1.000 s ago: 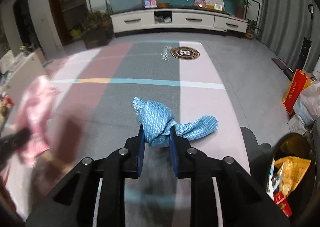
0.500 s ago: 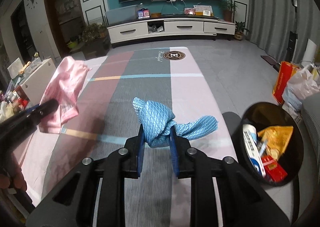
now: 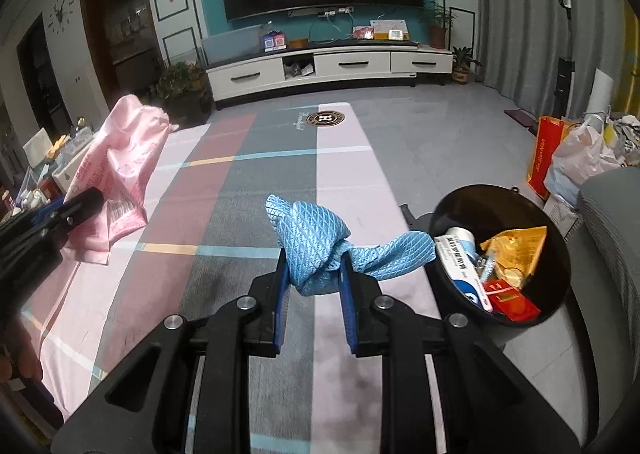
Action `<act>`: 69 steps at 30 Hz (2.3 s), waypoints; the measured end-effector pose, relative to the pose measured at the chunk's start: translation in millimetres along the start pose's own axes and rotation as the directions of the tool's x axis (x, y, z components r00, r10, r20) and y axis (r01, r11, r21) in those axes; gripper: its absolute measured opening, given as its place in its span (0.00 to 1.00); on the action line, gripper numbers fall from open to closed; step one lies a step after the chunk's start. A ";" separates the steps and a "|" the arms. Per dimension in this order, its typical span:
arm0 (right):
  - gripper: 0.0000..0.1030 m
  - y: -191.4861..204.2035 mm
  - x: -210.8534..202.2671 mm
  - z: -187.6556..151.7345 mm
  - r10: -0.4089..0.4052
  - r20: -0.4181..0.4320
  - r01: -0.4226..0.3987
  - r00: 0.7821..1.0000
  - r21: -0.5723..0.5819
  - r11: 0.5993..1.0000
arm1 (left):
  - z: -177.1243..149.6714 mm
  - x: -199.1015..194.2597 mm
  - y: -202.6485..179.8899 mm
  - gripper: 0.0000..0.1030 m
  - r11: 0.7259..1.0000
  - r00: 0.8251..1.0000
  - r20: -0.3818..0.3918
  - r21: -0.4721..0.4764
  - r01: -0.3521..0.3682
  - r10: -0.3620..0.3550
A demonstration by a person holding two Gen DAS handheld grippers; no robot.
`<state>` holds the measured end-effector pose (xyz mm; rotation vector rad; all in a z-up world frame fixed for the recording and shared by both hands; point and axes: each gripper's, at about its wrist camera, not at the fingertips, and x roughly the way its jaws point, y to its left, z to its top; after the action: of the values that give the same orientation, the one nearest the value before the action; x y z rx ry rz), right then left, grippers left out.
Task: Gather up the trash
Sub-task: 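Carry the pink bag and blue cloth over the black bin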
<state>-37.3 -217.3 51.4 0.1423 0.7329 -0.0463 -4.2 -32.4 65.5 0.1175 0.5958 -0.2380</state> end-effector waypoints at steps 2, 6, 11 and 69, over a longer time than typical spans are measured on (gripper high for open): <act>0.23 -6.8 -11.0 -2.2 -0.005 0.013 0.005 1.000 0.007 1.000 | -0.6 -6.4 -7.6 0.22 1.000 1.000 -0.001 0.011 -0.002 0.002; 0.23 -18.7 -28.3 -6.4 -0.013 0.035 0.012 0.999 0.026 1.000 | -1.4 -18.7 -24.0 0.22 1.000 1.000 -0.001 0.029 0.000 0.000; 0.23 -37.2 -45.9 -11.5 -0.032 0.053 0.029 0.998 0.055 0.998 | -0.5 -26.9 -45.7 0.22 0.998 1.000 -0.005 0.054 0.013 -0.012; 0.24 -212.9 -31.4 -48.0 -0.092 0.042 0.066 0.995 0.419 0.905 | 8.2 67.6 -269.9 0.22 0.891 0.974 -0.176 0.407 0.202 -0.141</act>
<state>-112.0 -421.2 13.1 0.5199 0.6592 -0.2865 -14.5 -307.3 22.8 0.5075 0.6906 -0.5349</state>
